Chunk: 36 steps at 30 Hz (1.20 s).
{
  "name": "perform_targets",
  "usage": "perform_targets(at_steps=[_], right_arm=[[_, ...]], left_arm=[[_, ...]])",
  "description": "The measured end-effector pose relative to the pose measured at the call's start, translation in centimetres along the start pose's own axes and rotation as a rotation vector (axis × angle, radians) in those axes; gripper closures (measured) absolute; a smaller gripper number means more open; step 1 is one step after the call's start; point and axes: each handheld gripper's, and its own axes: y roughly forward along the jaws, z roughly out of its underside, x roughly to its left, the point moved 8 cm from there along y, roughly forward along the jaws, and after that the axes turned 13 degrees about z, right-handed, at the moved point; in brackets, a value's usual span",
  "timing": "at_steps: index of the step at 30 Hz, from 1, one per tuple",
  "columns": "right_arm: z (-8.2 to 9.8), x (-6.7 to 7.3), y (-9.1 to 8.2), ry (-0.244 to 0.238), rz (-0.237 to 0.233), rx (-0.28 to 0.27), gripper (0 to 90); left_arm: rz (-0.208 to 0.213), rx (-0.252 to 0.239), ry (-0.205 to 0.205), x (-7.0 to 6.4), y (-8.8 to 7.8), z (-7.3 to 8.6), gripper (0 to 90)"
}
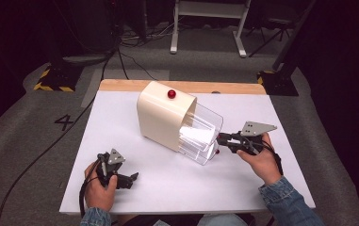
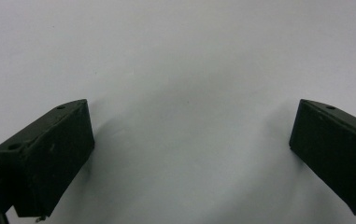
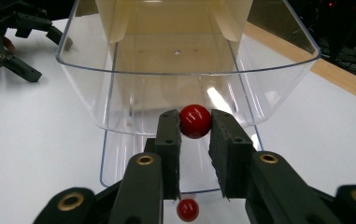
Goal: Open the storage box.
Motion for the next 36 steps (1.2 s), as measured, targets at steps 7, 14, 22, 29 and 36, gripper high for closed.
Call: perform_targets(at_steps=[7, 14, 22, 29, 36], right_arm=[[0.6, -0.1, 0.3, 0.007, 0.011, 0.01, 68.7], [0.7, -0.4, -0.1, 0.025, 0.019, -0.006, 62.4], [0.8, -1.2, -1.5, 0.066, 0.031, -0.031, 51.7], [2.2, -2.8, -3.6, 0.121, 0.062, -0.011, 41.9], [4.6, -4.7, -5.8, 0.132, 0.123, 0.038, 40.5]], left_arm=[[-0.001, 0.0, 0.001, 0.0, 0.0, 0.0, 0.0], [-0.001, 0.0, 0.002, 0.0, 0.0, 0.0, 0.0], [-0.002, 0.0, 0.002, 0.0, 0.0, 0.0, 0.0], [-0.001, 0.0, 0.001, 0.0, 0.0, 0.0, 0.0], [-0.002, 0.001, 0.001, 0.0, 0.0, 0.0, 0.0]])
